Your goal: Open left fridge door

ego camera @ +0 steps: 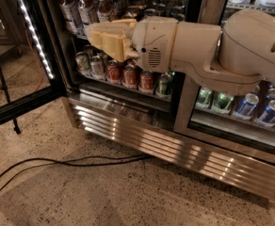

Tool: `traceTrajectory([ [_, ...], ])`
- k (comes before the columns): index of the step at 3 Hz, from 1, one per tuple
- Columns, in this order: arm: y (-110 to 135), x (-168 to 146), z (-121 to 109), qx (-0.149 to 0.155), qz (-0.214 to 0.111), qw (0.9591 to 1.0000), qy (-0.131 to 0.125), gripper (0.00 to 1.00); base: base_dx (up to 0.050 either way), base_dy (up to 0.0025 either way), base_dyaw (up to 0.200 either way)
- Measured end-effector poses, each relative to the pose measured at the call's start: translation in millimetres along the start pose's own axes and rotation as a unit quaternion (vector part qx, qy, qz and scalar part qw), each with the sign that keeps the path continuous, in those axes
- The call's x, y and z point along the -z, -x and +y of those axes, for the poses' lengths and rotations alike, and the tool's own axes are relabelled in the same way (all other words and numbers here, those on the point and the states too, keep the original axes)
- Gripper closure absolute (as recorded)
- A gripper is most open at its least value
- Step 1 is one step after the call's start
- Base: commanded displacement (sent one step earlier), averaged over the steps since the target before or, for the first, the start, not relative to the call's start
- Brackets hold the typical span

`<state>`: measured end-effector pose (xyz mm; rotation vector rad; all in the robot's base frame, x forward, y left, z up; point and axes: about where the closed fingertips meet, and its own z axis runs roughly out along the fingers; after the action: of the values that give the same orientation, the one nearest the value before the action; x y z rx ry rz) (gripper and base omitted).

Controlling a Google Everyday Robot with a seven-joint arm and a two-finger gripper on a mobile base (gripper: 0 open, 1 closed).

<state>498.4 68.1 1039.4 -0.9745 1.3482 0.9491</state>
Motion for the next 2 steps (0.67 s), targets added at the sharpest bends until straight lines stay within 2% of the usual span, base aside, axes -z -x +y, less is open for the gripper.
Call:
traceTrajectory([
  [1, 0.0, 0.0, 0.0, 0.000, 0.000, 1.0000, 0.000, 1.00, 0.000, 0.00036, -0.204],
  [2, 0.0, 0.0, 0.0, 0.000, 0.000, 1.0000, 0.000, 1.00, 0.000, -0.00004, -0.144],
])
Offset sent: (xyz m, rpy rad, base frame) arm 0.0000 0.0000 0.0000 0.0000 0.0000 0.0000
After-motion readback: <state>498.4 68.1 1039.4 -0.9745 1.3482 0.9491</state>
